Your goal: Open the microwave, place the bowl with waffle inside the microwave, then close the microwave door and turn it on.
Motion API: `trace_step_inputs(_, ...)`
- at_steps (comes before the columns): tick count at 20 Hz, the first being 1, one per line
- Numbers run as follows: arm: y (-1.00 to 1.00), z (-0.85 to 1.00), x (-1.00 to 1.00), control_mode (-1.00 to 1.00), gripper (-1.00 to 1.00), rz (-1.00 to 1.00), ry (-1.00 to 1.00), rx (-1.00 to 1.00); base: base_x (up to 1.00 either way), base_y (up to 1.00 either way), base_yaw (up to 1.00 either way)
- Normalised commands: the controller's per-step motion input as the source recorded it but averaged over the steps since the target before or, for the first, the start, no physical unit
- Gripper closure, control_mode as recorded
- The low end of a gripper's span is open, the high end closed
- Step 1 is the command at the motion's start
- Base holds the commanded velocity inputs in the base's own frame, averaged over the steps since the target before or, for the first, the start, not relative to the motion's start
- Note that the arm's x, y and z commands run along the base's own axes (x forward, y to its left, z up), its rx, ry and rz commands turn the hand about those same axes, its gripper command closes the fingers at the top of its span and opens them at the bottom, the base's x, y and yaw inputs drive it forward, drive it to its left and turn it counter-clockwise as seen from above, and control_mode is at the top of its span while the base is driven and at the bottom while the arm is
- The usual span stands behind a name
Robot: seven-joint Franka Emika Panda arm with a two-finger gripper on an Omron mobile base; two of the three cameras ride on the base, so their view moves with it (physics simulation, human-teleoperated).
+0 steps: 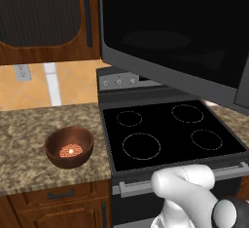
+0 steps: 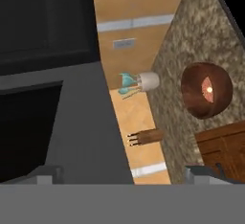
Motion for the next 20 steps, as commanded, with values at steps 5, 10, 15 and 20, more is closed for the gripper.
trace_step_inputs(5,1.00,0.60,0.00,-1.00,-1.00,0.22,0.18,-0.01,0.00,0.00,0.00)
trace_step_inputs(10,1.00,0.62,0.00,-1.00,-1.00,0.18,0.29,-0.01,0.00,0.00,0.00)
trace_step_inputs(15,1.00,0.52,0.00,-1.00,-1.00,0.19,0.35,-0.02,0.00,0.00,0.00)
trace_step_inputs(20,1.00,0.37,-0.11,-1.00,-1.00,0.23,0.27,-0.01,0.00,0.00,0.00)
